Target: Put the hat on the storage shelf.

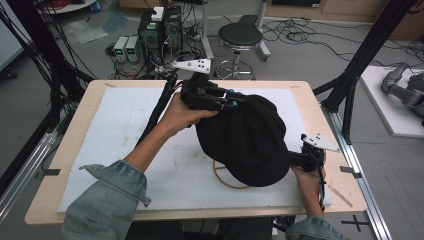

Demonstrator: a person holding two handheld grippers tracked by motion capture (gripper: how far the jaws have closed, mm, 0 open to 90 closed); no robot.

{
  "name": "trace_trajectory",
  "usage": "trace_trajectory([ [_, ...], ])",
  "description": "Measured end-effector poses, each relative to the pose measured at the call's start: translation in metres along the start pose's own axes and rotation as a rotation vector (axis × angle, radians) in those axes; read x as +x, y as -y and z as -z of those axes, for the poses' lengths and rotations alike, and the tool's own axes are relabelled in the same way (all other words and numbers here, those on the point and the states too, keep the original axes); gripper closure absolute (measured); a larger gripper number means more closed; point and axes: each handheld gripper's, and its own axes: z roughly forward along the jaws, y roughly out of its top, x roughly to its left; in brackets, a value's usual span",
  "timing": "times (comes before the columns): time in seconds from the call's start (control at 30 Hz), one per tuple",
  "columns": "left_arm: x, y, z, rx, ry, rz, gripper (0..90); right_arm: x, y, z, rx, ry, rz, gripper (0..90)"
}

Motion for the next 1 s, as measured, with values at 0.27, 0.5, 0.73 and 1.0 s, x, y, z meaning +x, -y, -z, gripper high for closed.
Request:
trace_trajectory([
  [0.27,0.001,0.008,0.000,0.003,-0.009,-0.010,68.7,0.000,0.000,0.000,0.001,0.001,0.001,6.7],
  [0.5,0.001,0.012,-0.002,0.015,-0.014,-0.024,64.9,0.000,0.000,0.000,0.003,0.001,-0.006,6.8],
  [0.73,0.004,0.018,-0.001,0.008,-0.011,-0.004,59.1,0.000,0.000,0.000,0.002,0.003,-0.002,6.8],
  [1.0,0.004,0.018,0.012,-0.026,-0.061,-0.025,48.0,-0.001,0.000,0.000,0.007,0.008,-0.003,6.7],
])
